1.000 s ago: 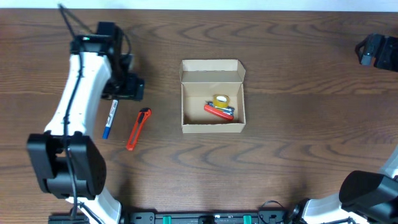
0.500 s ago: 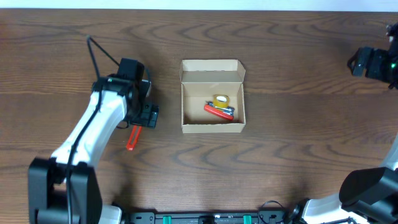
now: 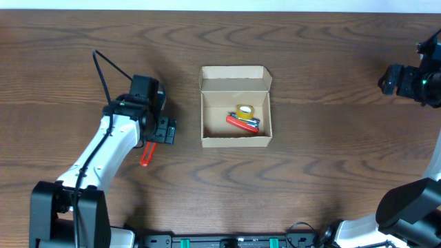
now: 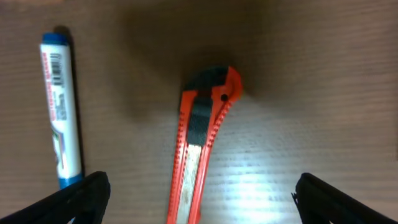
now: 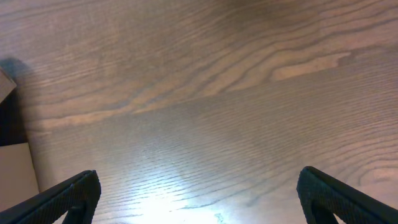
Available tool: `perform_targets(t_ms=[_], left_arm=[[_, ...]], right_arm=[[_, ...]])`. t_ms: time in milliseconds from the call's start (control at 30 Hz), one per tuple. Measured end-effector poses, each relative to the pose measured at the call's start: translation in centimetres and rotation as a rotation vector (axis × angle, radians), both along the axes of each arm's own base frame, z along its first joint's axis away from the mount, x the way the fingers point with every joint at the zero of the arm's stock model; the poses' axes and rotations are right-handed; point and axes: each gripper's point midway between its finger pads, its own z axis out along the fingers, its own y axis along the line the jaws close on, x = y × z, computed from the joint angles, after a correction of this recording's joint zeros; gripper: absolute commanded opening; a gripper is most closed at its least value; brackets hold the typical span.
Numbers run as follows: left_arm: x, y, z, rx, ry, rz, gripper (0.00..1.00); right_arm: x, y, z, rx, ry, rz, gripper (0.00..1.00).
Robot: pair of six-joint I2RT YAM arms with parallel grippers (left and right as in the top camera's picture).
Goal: Pack container
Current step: 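Lower the left gripper and grasp the red box cutter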
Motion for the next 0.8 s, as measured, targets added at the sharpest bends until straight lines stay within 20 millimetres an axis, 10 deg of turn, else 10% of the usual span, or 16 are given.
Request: perform_targets(t_ms=[800], left_arm=[[-3.6, 1.6, -5.2, 0.018, 0.155, 0.04, 0.95]], right_arm=[[-0.1, 0.0, -0.1, -0.002, 0.007, -0.002, 0.99]])
